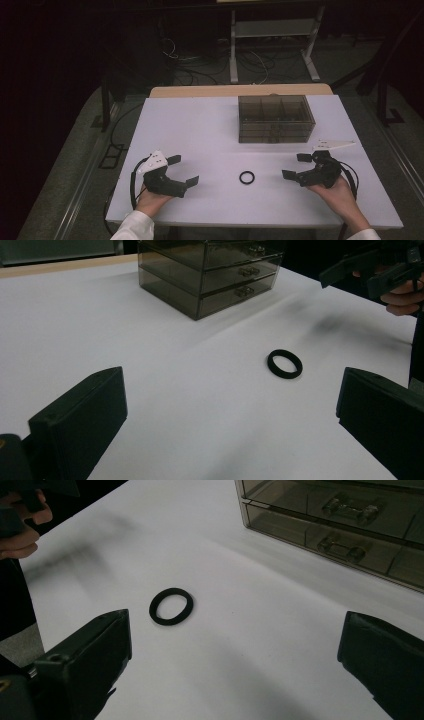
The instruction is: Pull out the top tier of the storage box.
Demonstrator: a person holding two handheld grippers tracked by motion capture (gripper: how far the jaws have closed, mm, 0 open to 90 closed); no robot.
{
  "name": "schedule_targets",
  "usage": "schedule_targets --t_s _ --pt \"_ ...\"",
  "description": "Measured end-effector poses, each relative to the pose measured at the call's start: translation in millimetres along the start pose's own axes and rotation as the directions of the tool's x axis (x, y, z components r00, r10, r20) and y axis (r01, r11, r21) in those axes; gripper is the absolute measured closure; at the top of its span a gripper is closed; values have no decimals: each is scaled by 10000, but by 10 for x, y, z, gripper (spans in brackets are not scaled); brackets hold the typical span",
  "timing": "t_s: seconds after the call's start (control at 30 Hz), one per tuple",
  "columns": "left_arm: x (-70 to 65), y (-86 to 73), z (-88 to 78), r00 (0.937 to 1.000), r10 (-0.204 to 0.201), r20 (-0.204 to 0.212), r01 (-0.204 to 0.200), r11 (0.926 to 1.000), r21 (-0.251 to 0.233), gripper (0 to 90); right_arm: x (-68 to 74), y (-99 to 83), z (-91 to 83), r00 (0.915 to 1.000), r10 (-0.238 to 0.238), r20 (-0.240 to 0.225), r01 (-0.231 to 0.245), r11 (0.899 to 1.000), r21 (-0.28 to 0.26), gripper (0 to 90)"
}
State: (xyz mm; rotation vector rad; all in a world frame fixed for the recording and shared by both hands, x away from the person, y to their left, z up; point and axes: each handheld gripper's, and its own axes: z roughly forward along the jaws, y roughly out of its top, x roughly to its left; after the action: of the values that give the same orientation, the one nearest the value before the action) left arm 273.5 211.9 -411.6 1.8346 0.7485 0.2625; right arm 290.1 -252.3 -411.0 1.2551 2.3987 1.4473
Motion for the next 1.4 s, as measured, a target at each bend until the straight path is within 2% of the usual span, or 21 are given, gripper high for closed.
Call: schedule_targets --t_s 0.3,1.0,1.4 --pt "0 -4 6 10000 -1 19 1 10000 32 0 -51 43 14 10000 44 9 -44 9999 125 4" --pt "0 -8 13 10000 4 48 -5 10000 62 0 -130 294 25 9998 -192 -18 192 9992 349 4" --pt "0 -10 18 10000 -24 83 23 9999 99 0 -196 443 94 9998 -212 -69 216 9981 572 4"
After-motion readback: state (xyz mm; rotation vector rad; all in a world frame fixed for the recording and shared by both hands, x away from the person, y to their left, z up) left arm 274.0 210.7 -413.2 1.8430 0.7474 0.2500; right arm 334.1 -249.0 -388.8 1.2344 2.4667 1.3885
